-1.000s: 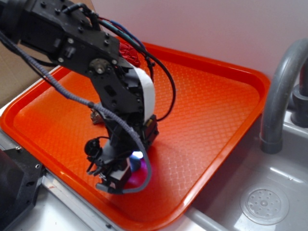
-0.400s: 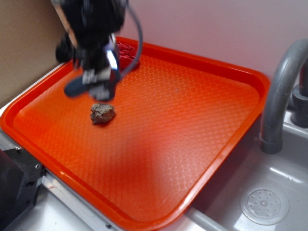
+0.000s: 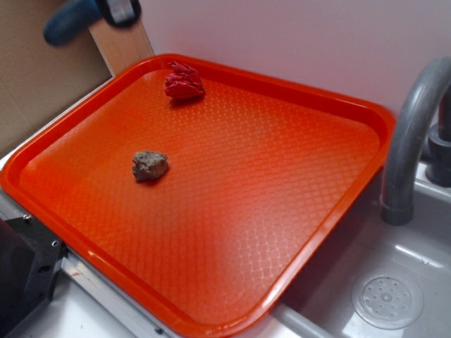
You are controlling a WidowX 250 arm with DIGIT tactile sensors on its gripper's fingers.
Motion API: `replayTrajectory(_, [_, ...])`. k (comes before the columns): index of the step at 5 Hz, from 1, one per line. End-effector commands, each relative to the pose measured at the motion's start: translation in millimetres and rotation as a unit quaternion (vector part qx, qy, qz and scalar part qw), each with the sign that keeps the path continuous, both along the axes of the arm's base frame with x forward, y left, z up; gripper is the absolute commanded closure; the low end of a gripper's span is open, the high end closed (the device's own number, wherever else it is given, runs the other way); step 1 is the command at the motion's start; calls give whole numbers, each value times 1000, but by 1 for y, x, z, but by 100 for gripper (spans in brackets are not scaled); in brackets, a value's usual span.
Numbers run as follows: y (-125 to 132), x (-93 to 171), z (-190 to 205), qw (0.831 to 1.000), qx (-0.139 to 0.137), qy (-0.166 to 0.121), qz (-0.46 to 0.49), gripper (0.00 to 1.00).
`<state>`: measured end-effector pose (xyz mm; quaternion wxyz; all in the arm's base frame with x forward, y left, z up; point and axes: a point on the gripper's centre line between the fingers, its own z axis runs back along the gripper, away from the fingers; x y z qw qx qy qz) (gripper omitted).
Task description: Grab the plastic pickle.
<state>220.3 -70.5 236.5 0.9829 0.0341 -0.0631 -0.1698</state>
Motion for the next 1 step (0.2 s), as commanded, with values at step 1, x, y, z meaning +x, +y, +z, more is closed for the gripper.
replayTrajectory(1, [2,-16,35,998,-13,-42,47,100])
